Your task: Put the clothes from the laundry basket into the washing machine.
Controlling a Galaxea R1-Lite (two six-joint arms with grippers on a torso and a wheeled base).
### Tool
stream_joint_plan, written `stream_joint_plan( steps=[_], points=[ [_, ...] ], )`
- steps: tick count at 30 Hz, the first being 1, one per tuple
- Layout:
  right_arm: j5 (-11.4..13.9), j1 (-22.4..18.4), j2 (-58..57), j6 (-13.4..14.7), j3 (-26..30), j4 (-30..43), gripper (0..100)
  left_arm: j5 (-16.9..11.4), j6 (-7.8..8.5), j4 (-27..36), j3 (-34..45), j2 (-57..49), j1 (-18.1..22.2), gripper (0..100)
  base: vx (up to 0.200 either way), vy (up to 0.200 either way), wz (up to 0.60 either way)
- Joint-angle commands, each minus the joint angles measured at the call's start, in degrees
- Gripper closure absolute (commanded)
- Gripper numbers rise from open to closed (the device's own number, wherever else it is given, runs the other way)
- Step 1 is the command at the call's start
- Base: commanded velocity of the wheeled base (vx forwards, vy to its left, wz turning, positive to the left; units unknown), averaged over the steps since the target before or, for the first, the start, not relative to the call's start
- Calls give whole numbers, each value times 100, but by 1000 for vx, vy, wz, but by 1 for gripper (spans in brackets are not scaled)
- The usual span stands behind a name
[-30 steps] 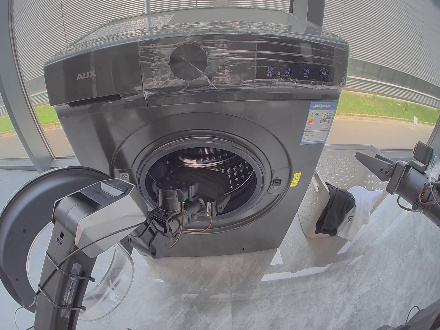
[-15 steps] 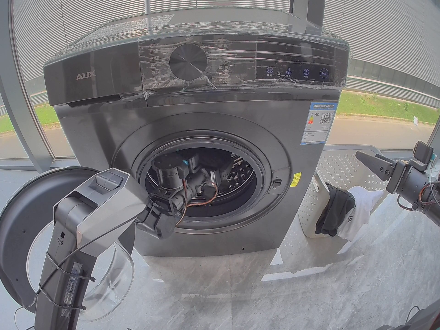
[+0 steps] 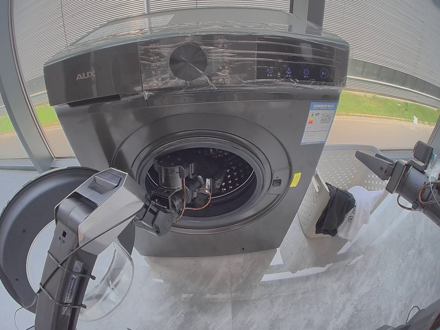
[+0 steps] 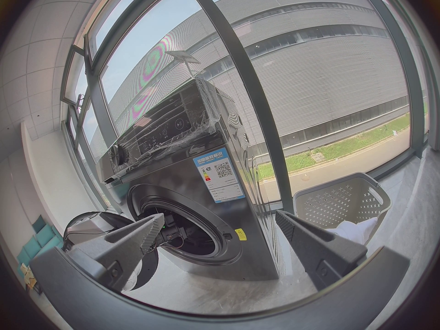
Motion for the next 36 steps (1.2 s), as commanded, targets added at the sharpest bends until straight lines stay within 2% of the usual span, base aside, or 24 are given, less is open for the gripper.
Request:
stream_joint_plan(
  steps=[1,12,13,15,24,26,28,30,31,33,34,35,36],
  points=[
    [1,6,-2,1,2,-3,0,233,11,88,-38,54,-12,0,0,0,0],
    [1,6,-2,1,2,-11,0,216,-33,70,-178,54,-3,0,0,0,0],
    [1,6,-10,1,2,-3,0,233,-121,44,-205,63,-12,0,0,0,0],
    [1,6,-10,1,2,-3,0,260,-174,35,-240,63,-39,0,0,0,0],
    [10,6,-10,1,2,-3,0,260,-183,44,-266,63,-30,0,0,0,0],
    [10,6,-19,1,2,-3,0,347,-376,61,-635,133,-3,0,0,0,0],
    [10,6,-19,1,2,-3,0,418,-684,-18,-1022,221,-12,0,0,0,0],
    [37,6,-10,1,11,-3,0,400,-745,-132,-1040,212,-65,0,0,0,0],
    [45,6,-2,1,2,-3,0,339,-693,-299,-811,177,-179,0,0,0,0],
    [45,6,7,1,2,-3,0,233,-464,-343,-310,63,-293,0,0,0,0],
    [45,6,7,1,2,-3,0,233,-420,-343,-249,54,-302,0,0,0,0],
    [45,6,7,1,-6,-3,0,233,-112,-317,41,54,-311,0,0,0,0],
    [45,6,7,1,-15,-3,0,233,55,-281,94,72,-293,0,0,0,0]
  ],
)
